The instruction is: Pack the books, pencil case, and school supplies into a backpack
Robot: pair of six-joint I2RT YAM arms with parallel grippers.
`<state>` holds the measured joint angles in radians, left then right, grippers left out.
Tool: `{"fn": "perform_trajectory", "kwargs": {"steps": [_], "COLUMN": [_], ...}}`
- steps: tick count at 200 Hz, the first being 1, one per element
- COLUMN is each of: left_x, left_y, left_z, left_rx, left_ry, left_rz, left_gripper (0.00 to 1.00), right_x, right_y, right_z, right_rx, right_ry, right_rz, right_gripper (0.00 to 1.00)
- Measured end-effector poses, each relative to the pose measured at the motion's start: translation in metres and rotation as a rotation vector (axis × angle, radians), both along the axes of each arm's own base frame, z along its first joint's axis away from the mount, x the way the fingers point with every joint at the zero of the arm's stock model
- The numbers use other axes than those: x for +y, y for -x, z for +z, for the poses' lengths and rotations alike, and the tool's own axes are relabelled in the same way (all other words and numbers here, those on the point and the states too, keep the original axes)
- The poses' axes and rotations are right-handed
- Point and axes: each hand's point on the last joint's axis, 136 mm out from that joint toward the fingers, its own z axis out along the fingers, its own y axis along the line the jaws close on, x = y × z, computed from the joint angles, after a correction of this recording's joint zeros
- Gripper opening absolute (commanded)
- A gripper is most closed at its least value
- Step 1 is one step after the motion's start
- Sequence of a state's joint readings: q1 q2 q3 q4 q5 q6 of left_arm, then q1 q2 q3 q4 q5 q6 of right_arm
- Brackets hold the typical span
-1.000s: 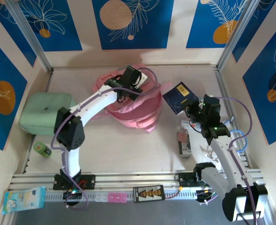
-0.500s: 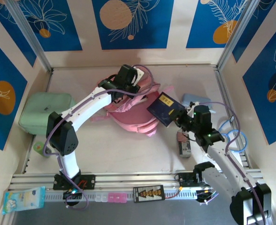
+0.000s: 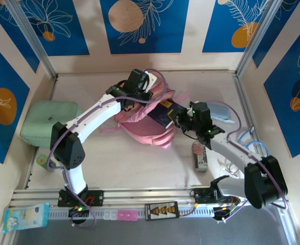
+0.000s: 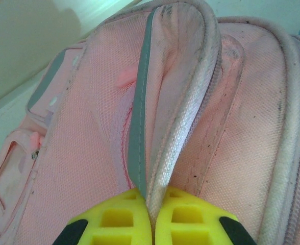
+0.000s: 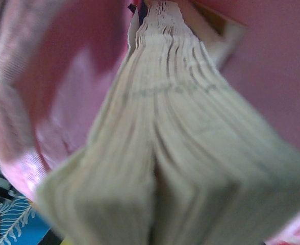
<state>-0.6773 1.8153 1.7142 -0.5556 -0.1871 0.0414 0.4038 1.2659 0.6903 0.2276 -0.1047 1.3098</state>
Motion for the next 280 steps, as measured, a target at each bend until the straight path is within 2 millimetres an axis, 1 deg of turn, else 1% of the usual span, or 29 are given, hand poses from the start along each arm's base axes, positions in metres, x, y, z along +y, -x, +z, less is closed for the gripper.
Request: {"fn": "perform_trajectory", "kwargs": {"steps": [15,30,77,109,135,159,181,197,223,234,248,254,264,280], "left_x": [-0.001,-0.002,-0.004,-0.003,-0.005,-0.006,-0.006,-0.005,-0.003,-0.003,-0.003,-0.003,-0.003,-0.003], "left_y": [0.001,0.001,0.003,0.001,0.000,-0.002,-0.005,-0.007,-0.010,-0.010,-0.010,-0.010,-0.010,-0.010], "left_z": [0.000,0.000,0.000,0.007,0.005,0.005,0.009,0.012,0.014,0.012,0.010,0.010,0.009,0.009], "left_rx": [0.006,0.011,0.028,0.039,0.056,0.072,0.079,0.086,0.102,0.114,0.127,0.130,0.134,0.140], "left_ry": [0.006,0.013,0.037,0.057,0.070,0.073,0.083,0.097,0.124,0.134,0.141,0.144,0.148,0.158], "left_rz": [0.001,-0.003,-0.001,0.003,0.009,0.018,0.033,0.043,0.057,0.061,0.062,0.059,0.060,0.063], "left_gripper": [0.00,0.00,0.00,0.00,0.00,0.00,0.00,0.00,0.00,0.00,0.00,0.00,0.00,0.00], "right_x": [0.008,0.014,0.026,0.030,0.039,0.050,0.059,0.068,0.087,0.092,0.095,0.096,0.096,0.093], "right_y": [-0.011,-0.018,-0.035,-0.044,-0.058,-0.077,-0.091,-0.099,-0.105,-0.106,-0.105,-0.104,-0.104,-0.100], "right_z": [0.004,-0.001,-0.039,-0.055,-0.062,-0.060,-0.056,-0.058,-0.069,-0.076,-0.082,-0.083,-0.081,-0.077], "right_rx": [-0.014,-0.004,0.095,0.139,0.169,0.164,0.151,0.147,0.164,0.175,0.188,0.192,0.184,0.172], "right_ry": [-0.020,-0.022,0.070,0.104,0.102,0.086,0.061,0.050,0.046,0.040,0.037,0.037,0.037,0.043], "right_rz": [0.001,-0.006,-0.070,-0.102,-0.108,-0.112,-0.113,-0.104,-0.071,-0.063,-0.050,-0.048,-0.041,-0.035], "right_gripper": [0.00,0.00,0.00,0.01,0.06,0.10,0.19,0.23,0.27,0.30,0.38,0.43,0.52,0.62]}}
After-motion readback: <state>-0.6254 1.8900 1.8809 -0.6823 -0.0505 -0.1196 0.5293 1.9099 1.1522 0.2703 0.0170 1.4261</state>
